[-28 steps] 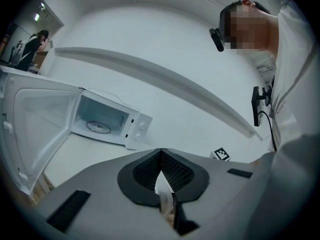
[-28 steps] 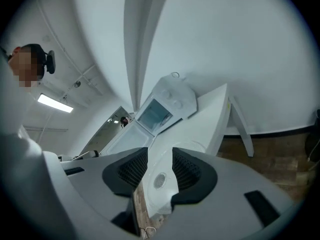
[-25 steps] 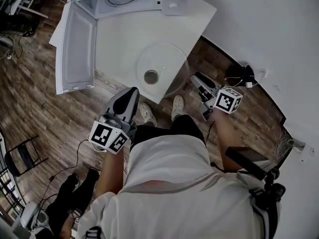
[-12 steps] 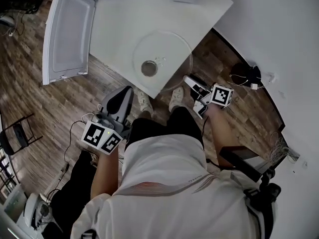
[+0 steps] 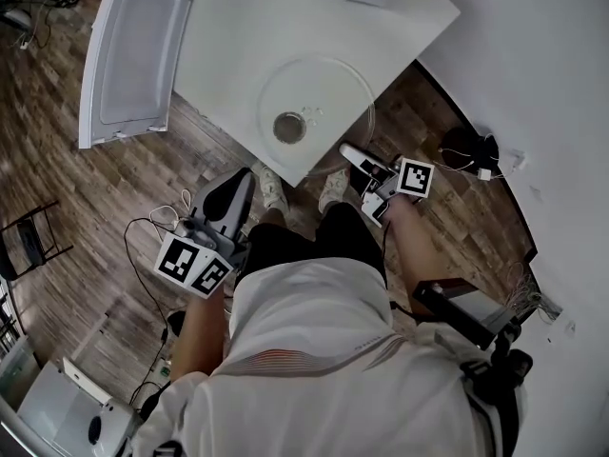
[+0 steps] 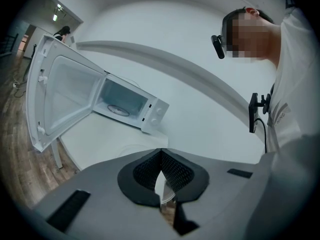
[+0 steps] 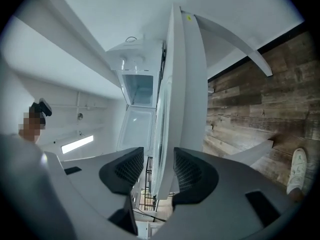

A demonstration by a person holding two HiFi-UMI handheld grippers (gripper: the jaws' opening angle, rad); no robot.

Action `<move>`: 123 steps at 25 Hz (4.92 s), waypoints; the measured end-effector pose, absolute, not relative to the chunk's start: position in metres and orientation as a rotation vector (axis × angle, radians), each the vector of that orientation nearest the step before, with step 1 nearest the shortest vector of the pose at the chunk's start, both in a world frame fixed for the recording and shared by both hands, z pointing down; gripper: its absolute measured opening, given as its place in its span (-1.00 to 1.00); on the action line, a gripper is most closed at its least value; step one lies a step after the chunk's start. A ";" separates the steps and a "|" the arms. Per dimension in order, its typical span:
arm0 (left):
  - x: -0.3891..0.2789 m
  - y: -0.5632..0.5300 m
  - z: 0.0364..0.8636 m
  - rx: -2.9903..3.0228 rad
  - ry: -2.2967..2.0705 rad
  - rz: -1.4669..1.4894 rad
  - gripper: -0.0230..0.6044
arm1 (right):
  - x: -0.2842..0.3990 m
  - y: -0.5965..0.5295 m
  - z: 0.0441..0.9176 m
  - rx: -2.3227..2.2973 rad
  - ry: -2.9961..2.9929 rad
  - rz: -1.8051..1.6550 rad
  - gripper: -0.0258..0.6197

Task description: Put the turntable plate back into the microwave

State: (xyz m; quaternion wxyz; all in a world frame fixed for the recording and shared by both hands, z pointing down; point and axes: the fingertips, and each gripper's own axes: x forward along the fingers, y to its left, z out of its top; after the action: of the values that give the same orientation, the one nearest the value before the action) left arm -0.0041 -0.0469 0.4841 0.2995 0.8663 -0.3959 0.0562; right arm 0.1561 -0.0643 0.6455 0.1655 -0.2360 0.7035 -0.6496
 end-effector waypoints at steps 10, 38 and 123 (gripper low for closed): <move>-0.009 -0.045 0.490 2.284 -1.051 0.153 -0.89 | 0.155 -0.070 0.654 -0.643 1.896 -1.871 -0.80; -0.025 -0.046 0.485 2.273 -1.042 0.097 -0.90 | 0.142 -0.074 0.618 -0.622 1.872 -1.725 -0.83; -0.142 -0.147 0.472 2.278 -1.232 -0.010 -0.89 | 0.038 -0.482 0.588 -1.166 1.342 -1.448 -0.83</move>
State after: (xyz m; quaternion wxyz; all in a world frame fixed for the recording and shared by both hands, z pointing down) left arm -0.1416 -0.1472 0.4723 0.2725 0.8463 -0.4577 -0.0039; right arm 0.0382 -0.4820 0.5881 0.4118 -0.4633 0.5332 -0.5757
